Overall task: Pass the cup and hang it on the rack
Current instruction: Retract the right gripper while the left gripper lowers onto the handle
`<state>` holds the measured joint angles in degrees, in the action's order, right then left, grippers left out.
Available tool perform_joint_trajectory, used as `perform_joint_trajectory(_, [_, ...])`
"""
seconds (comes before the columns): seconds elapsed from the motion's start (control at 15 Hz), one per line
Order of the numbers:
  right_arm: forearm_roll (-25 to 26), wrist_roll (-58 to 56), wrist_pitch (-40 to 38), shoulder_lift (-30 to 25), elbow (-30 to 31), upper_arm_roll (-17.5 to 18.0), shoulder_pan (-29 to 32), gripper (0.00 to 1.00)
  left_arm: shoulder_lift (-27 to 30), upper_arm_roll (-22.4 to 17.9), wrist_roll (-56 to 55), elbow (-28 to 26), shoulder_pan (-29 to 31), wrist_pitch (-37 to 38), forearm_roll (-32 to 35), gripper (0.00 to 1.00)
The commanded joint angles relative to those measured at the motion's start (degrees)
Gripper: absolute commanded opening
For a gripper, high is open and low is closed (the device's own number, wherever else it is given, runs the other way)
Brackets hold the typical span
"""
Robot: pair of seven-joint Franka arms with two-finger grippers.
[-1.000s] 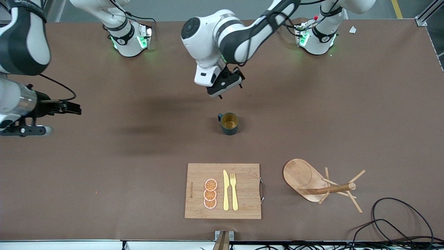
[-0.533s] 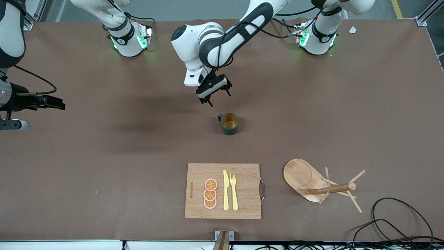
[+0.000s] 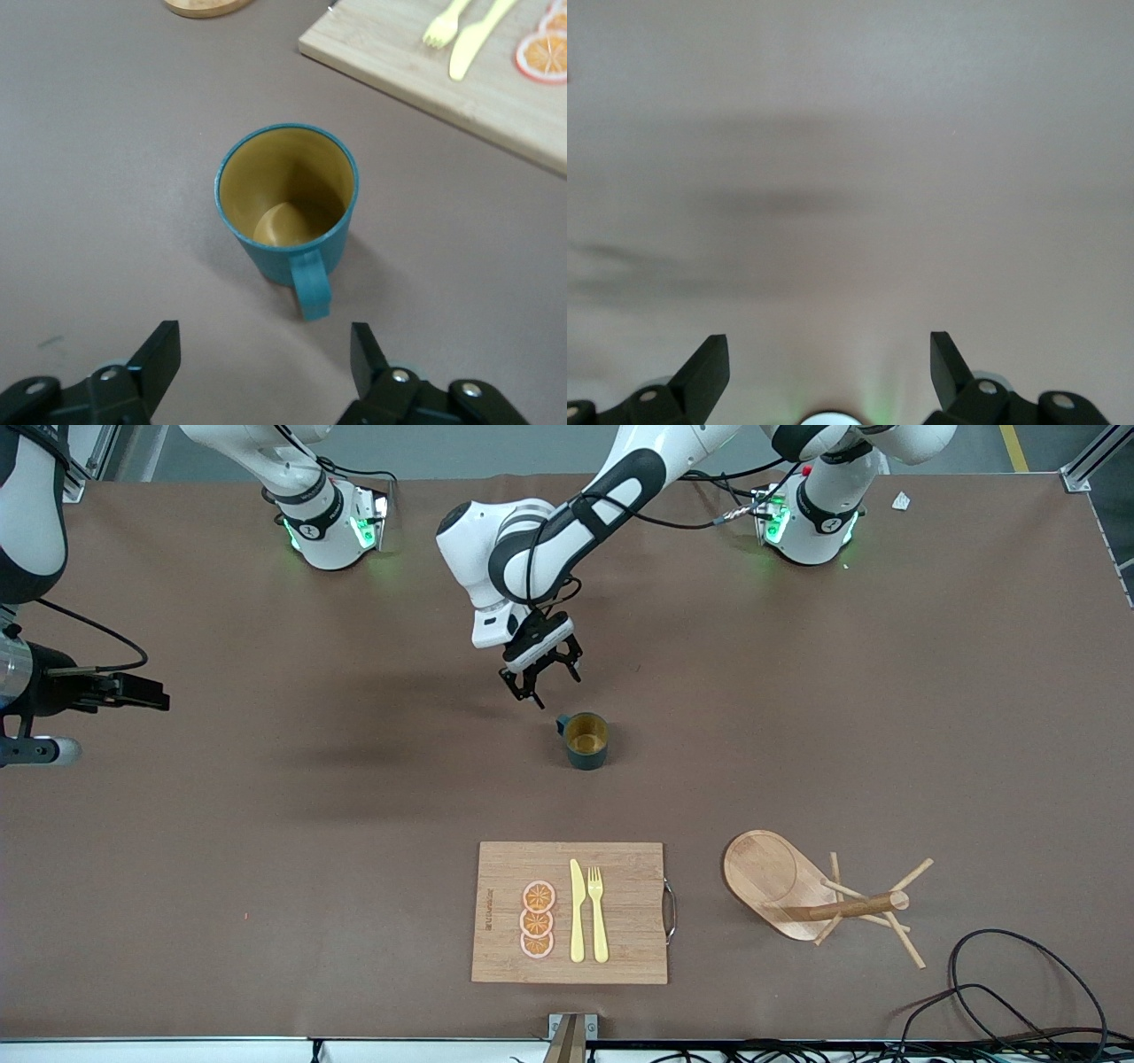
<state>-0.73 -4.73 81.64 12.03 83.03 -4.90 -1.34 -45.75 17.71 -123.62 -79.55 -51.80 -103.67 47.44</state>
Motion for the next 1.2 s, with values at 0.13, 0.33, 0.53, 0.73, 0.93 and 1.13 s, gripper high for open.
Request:
perform_joint_trajectory(0.13, [-1.9, 0.4, -1.1, -1.4, -0.4, 0.5, 0.7, 1.00, -2.1, -0.7, -4.2, 1.6, -0.4, -1.0, 2.9, 0.78])
perform_joint_trajectory(0.33, [-2.3, 6.0, -1.9, -3.4, -0.1, 0.8, 0.4, 1.00, -3.5, -2.4, -4.3, 3.8, -1.2, -2.7, 2.9, 0.77])
perform_joint_trajectory(0.53, [-1.9, 6.2, -2.5, -5.2, 0.3, 0.8, -0.1, 1.00, -4.4, -2.7, -4.3, 4.4, -1.2, -2.8, 2.9, 0.73])
perform_joint_trajectory(0.73, [-1.6, 6.2, -2.0, -9.4, 4.1, 0.8, -0.3, 1.00, -5.7, -2.9, -4.4, 4.9, -1.5, -2.9, 2.9, 0.70])
perform_joint_trajectory(0.93, [-1.5, 6.7, -1.9, -11.6, 6.4, 0.7, -0.3, 1.00, -5.9, -2.9, -5.4, 4.8, -1.5, -2.8, 2.9, 0.65])
perform_joint_trajectory(1.13, [-1.3, 6.7, -2.3, -13.5, 7.1, 0.7, -0.4, 1.00, -6.5, -3.8, -5.5, 4.8, -1.5, -2.8, 2.9, 0.62])
